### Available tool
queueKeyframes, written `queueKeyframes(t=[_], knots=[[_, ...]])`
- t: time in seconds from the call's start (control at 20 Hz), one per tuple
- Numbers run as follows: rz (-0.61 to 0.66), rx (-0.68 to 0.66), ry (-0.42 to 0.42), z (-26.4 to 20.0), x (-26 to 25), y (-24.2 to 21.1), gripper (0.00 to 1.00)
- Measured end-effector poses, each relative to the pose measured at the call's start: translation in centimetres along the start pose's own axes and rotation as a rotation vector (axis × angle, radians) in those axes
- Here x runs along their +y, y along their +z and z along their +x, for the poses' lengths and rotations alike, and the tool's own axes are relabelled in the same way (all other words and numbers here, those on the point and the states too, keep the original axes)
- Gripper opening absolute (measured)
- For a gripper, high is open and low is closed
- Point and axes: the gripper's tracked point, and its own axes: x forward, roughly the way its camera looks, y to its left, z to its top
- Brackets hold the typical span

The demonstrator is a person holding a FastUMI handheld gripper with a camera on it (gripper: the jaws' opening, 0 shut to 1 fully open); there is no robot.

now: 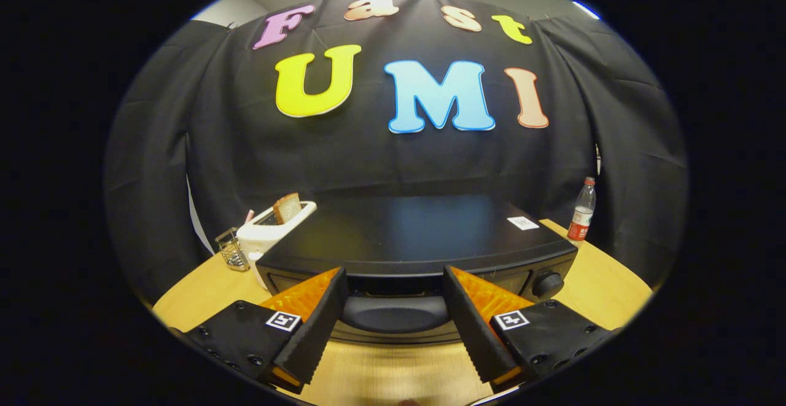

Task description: Open the toaster oven, put the food inside, and close the toaster oven door.

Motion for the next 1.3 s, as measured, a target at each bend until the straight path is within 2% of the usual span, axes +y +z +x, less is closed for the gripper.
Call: queueKeyframes(t=[0.55, 1.3], knots=[[0.0, 0.022, 0.009, -3.7, 0.2, -2.3, 0.98], [-0.014, 0.1, 0.002, -8.4, 0.7, -8.2, 0.98]])
